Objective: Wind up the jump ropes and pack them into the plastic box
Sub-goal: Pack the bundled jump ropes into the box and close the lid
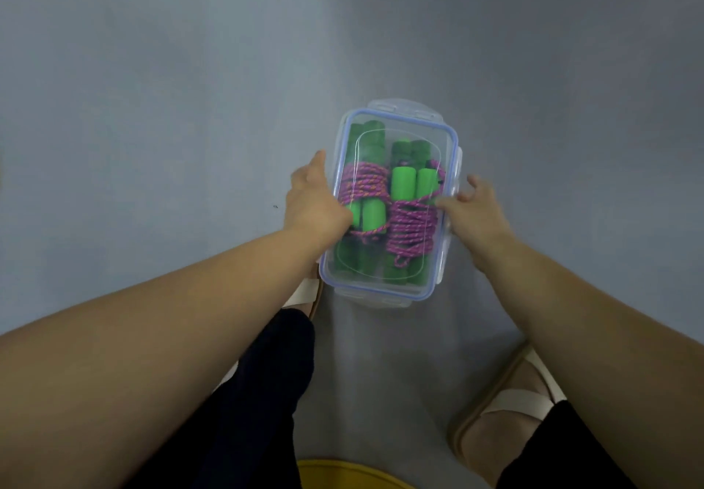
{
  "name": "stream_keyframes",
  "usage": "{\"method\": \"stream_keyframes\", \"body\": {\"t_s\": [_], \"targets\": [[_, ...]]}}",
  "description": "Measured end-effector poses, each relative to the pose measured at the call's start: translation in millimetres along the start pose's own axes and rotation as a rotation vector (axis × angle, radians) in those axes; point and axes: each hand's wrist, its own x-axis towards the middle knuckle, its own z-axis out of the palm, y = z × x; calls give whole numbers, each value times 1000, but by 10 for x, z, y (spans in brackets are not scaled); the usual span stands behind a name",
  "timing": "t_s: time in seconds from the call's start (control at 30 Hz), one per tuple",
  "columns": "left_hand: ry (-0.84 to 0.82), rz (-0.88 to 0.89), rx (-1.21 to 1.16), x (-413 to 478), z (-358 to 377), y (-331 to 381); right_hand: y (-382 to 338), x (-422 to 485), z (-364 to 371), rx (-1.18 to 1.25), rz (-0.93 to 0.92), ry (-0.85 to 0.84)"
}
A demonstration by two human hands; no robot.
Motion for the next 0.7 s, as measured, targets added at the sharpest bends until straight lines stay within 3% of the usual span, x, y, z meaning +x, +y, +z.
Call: {"method": "stream_keyframes", "body": {"t_s": [0.1,0.43,0.7], "targets": [[45,101,84,192,9,264,-228,244,5,18,-48,68],[126,64,-211,548,57,228,-427,595,80,64,-101,175],[103,203,-2,431,189,249,-302,511,157,80,-158,178]]}}
